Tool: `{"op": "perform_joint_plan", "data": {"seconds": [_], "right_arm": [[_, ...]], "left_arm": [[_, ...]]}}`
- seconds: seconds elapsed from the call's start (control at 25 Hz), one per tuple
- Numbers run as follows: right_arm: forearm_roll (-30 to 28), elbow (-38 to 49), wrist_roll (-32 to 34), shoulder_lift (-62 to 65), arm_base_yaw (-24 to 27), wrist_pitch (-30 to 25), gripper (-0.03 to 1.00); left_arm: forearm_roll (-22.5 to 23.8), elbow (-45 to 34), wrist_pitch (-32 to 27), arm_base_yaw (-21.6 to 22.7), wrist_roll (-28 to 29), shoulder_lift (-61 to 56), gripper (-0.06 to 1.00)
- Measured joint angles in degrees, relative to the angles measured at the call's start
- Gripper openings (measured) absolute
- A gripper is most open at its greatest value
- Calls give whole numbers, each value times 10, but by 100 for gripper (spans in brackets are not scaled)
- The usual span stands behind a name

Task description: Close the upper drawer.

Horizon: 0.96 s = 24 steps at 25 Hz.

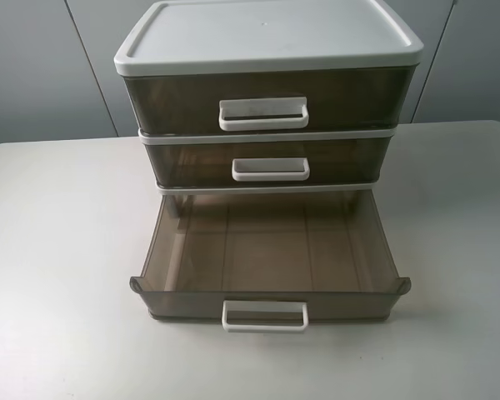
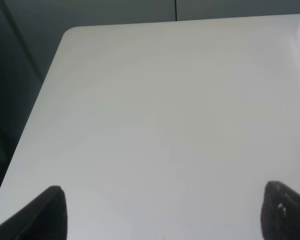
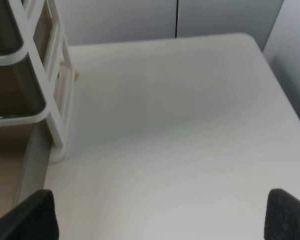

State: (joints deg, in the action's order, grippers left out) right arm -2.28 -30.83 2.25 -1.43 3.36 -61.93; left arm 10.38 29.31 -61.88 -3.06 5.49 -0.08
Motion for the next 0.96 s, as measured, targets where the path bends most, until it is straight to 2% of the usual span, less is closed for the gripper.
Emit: {"op": "perform_joint_plan", "data": {"seconds": [0.96], "right_arm": [[-13, 15, -1, 15, -6, -5, 63]], "left_arm": [[0, 0, 0, 0, 0, 0, 74]]}}
